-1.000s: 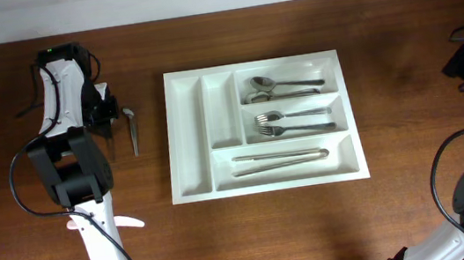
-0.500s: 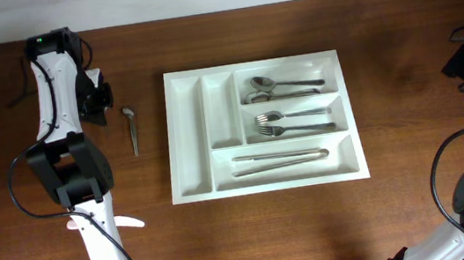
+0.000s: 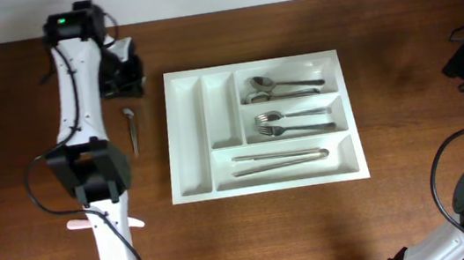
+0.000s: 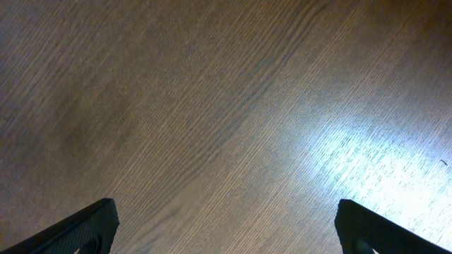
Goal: Pack container
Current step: 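Lift the spoon and carry it right over the tray's left compartment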
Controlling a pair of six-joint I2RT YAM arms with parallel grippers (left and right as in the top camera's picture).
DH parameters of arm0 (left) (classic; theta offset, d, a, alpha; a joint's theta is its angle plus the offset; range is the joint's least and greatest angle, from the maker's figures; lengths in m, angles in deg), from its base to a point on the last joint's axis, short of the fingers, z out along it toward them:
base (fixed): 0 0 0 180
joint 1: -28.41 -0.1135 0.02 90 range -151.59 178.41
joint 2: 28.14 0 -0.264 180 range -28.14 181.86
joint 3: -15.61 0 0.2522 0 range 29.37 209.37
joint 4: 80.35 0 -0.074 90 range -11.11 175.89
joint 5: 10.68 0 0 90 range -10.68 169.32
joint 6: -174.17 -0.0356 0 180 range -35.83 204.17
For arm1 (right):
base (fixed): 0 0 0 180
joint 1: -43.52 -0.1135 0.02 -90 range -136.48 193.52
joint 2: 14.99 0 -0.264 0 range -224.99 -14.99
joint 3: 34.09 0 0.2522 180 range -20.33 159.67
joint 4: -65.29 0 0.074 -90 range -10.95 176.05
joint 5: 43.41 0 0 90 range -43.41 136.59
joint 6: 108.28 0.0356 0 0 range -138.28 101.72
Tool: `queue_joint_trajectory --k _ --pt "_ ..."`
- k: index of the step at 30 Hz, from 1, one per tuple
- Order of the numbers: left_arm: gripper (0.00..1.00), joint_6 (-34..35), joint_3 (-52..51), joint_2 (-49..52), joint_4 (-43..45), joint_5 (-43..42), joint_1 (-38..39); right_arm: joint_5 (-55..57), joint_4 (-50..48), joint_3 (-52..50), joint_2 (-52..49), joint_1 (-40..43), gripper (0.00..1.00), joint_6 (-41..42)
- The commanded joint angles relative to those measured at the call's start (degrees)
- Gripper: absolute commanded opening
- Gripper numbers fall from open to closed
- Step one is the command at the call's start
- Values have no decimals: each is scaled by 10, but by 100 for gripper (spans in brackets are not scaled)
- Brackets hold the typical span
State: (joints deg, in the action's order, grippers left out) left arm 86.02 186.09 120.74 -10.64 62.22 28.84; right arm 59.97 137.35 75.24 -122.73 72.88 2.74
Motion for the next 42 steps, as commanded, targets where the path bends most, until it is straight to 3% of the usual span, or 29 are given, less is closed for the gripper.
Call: queue_joint_trajectory --k 1,12,21,36,42 --pt "2 64 12 -46 -2 -40 35 1 0 10 -2 -1 99 2" --pt "2 104 -18 -52 -2 -46 102 1 0 10 -2 -1 99 2" --pt "2 104 -90 -62 -2 2 110 1 0 10 -2 -1 99 2" --pt "2 116 -190 -62 -2 14 135 1 0 10 -2 -1 99 2" --pt "8 116 -201 -62 -2 27 139 1 0 10 -2 -1 99 2"
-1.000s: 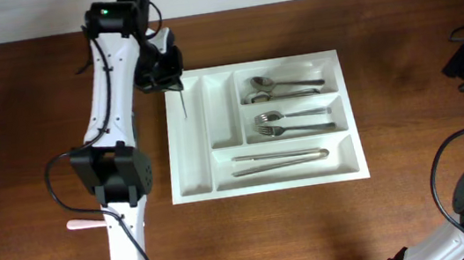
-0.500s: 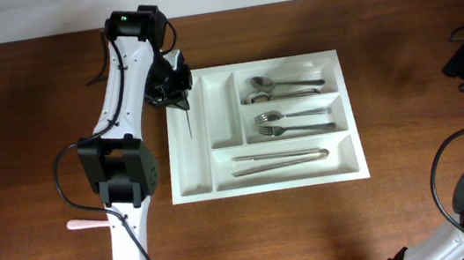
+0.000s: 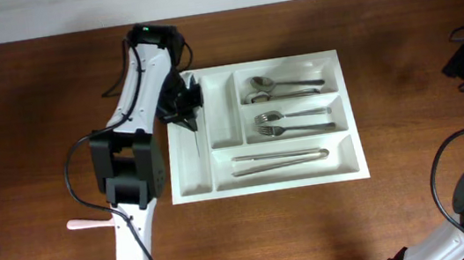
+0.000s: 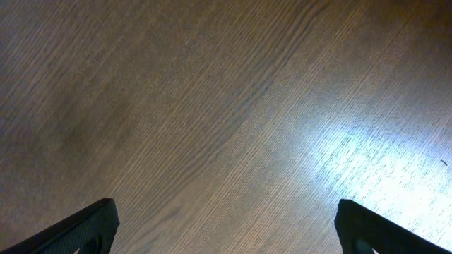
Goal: Pack container
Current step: 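Lift the spoon and carry it right over the tray's left compartment, then release the spoon into the left compartment and raise the left gripper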
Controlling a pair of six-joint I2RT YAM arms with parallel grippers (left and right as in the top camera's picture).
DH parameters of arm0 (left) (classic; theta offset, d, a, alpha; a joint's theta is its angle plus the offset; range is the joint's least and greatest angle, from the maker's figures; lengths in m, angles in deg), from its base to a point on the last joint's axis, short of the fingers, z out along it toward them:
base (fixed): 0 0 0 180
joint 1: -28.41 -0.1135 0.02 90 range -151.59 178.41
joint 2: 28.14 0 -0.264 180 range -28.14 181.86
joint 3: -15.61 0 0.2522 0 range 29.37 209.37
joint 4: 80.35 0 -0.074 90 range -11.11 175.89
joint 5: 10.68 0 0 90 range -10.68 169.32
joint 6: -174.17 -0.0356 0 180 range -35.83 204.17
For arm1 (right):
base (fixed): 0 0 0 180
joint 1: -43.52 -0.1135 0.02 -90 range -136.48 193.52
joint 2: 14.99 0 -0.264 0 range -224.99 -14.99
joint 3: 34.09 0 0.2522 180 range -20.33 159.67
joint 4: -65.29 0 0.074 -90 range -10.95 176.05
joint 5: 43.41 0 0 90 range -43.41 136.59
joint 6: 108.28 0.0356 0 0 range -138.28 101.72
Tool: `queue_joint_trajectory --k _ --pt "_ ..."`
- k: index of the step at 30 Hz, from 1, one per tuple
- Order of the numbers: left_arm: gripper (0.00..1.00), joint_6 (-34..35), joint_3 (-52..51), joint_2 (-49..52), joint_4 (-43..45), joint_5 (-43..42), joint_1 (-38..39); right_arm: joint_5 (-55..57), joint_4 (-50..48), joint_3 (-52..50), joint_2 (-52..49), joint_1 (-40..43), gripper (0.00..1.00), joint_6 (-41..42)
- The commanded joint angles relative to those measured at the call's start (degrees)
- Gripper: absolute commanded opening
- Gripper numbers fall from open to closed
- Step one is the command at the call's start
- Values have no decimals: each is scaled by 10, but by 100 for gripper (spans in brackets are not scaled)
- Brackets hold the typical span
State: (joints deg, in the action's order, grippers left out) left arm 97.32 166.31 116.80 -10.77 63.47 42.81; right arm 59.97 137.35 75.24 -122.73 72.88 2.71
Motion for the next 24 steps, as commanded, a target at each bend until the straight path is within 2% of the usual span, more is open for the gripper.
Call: queue_joint_trajectory --k 1,13,15,17,18,19,24 --pt "9 3 -3 -23 0 19 0 1 0 10 -2 -1 99 2" --pt "12 1 3 -23 26 37 -23 1 0 10 -2 -1 99 3" --pt "17 1 11 -23 39 37 -31 1 0 10 -2 -1 99 2" --pt "31 0 23 -23 52 37 -41 1 0 10 -2 -1 99 3" --pt "43 -4 35 -23 63 37 -53 1 0 10 -2 -1 99 3" --pt "47 -11 43 -23 66 37 -60 1 0 10 -2 -1 99 3" --pt "50 -38 86 -23 60 40 -101 1 0 10 -2 -1 99 3"
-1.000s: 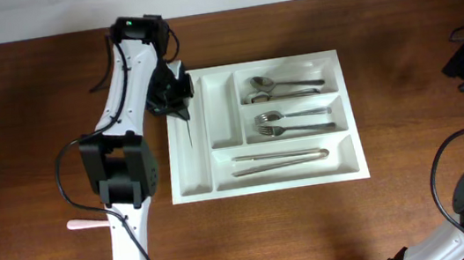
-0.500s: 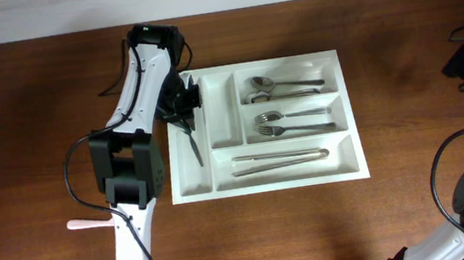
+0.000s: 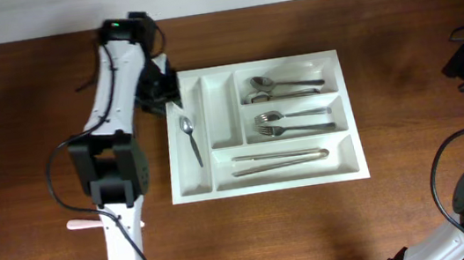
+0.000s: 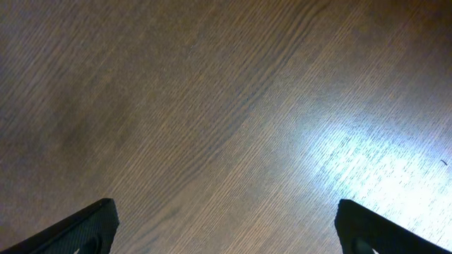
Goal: Pack container
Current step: 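Release the spoon into the left compartment and raise the left gripper, then move the left gripper down onto the remaining spoon and grasp it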
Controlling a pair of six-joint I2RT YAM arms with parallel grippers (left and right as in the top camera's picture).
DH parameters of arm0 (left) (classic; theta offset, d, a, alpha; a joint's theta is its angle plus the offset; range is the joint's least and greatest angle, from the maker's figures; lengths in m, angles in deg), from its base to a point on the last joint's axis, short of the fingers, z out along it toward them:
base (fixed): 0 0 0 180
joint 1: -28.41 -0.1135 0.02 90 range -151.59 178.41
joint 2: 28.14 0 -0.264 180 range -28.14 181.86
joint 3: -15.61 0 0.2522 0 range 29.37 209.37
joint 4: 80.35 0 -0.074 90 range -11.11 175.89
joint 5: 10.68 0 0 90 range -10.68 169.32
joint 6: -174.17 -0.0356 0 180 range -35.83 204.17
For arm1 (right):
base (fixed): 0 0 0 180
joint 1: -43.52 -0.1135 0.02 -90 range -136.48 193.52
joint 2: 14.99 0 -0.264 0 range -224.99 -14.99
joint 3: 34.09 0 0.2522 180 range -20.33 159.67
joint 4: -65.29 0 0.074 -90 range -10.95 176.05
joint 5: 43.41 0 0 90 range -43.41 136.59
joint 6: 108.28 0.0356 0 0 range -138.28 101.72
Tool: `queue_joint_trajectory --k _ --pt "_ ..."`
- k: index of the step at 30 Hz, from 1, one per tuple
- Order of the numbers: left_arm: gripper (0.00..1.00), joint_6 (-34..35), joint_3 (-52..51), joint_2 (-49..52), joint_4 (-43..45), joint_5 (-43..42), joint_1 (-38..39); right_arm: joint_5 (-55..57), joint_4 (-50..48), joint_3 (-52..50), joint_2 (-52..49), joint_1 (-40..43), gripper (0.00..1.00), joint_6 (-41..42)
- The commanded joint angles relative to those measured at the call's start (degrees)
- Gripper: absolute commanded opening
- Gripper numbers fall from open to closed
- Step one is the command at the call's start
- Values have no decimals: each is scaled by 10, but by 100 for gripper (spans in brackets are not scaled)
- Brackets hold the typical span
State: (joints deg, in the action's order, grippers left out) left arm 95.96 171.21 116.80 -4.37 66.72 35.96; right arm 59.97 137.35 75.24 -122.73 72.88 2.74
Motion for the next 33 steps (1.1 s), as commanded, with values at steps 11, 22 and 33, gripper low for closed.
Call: queue_joint_trajectory --k 11,22,33 --pt "68 -43 62 -22 0 66 -102 1 0 10 -2 -1 99 2" --pt "61 -46 30 -21 7 95 -103 1 0 10 -2 -1 99 2" --pt "57 -49 -76 -21 33 94 -103 1 0 10 -2 -1 99 2"
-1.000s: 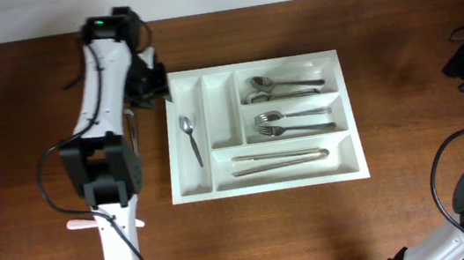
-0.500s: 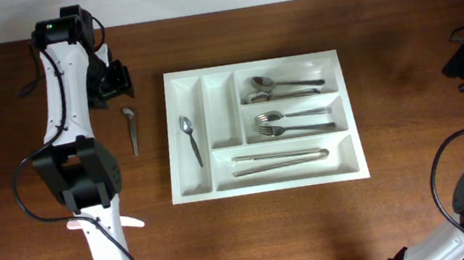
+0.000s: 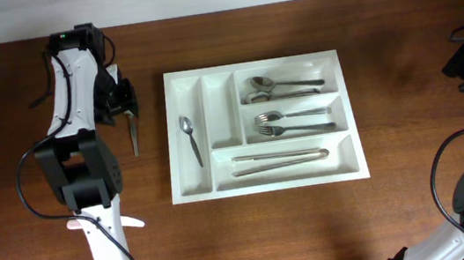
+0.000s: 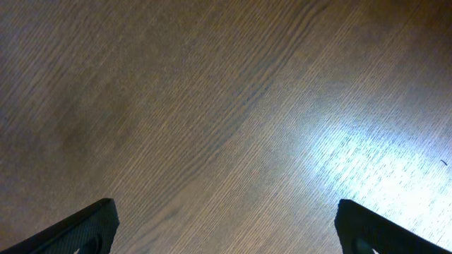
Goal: Pack container
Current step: 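Move the left gripper down onto the remaining spoon and grasp it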
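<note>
The white cutlery tray (image 3: 270, 183) sits mid-table. A small spoon (image 3: 189, 140) lies in its leftmost long slot. On the right side, spoons (image 3: 284, 84) fill the top compartment, forks (image 3: 293, 121) the middle one and long pieces (image 3: 280, 158) the bottom one. A loose metal utensil (image 3: 134, 137) lies on the table left of the tray. My left gripper (image 3: 125, 101) is at its far end; the overhead view does not show how its jaws stand. My right gripper (image 4: 226, 229) is open over bare wood, holding nothing.
The right arm rests at the far right table edge, well away from the tray. A pale pink object (image 3: 79, 224) lies by the left arm's base. The tray's second narrow slot (image 3: 221, 109) holds nothing.
My left gripper was at the tray's upper left corner, beside the spoon lying in the left slot. It is now left of the tray, at the far end of the loose utensil. The right arm is unchanged.
At first my left gripper was beyond cutlery lying left of the tray. Then it held a spoon over the tray's left slots. After that the spoon lay in the leftmost slot with the gripper beside the tray. Now the gripper is back at the loose utensil.
</note>
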Controlling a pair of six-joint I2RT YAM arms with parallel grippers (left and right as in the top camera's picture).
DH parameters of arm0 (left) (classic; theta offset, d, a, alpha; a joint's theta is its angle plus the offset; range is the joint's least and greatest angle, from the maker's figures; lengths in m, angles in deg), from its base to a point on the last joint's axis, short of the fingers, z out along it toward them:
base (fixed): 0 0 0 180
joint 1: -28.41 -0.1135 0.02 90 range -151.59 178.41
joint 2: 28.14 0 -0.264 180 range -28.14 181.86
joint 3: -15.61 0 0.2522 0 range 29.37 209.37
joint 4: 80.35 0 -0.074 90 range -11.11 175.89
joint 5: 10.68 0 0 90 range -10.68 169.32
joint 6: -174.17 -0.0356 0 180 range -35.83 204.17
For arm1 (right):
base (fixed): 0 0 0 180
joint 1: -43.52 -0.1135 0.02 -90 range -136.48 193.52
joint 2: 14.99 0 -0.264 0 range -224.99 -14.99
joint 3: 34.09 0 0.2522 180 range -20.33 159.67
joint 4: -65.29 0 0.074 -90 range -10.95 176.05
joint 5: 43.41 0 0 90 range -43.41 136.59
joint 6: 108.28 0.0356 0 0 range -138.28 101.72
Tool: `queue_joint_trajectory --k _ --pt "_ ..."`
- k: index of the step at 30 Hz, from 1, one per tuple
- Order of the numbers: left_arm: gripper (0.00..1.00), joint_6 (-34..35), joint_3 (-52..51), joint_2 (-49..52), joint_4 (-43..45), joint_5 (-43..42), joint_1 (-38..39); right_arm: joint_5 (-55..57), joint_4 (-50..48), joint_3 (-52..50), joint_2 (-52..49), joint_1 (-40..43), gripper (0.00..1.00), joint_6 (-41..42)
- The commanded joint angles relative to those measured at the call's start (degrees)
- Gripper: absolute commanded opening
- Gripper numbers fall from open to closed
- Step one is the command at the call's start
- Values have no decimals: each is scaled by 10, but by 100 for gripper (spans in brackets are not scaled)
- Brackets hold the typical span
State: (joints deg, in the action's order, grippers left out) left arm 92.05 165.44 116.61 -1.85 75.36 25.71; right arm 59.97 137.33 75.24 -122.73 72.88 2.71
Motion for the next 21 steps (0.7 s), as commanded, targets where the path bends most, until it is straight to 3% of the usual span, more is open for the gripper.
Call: queue_joint_trajectory --k 1,14,21 --pt "58 -12 -23 -19 9 9 -1 1 0 10 -2 -1 99 2" --pt "57 -21 -95 -19 53 8 -1 1 0 10 -2 -1 99 3" --pt "57 -61 -95 -19 77 8 -1 1 0 10 -2 -1 99 3"
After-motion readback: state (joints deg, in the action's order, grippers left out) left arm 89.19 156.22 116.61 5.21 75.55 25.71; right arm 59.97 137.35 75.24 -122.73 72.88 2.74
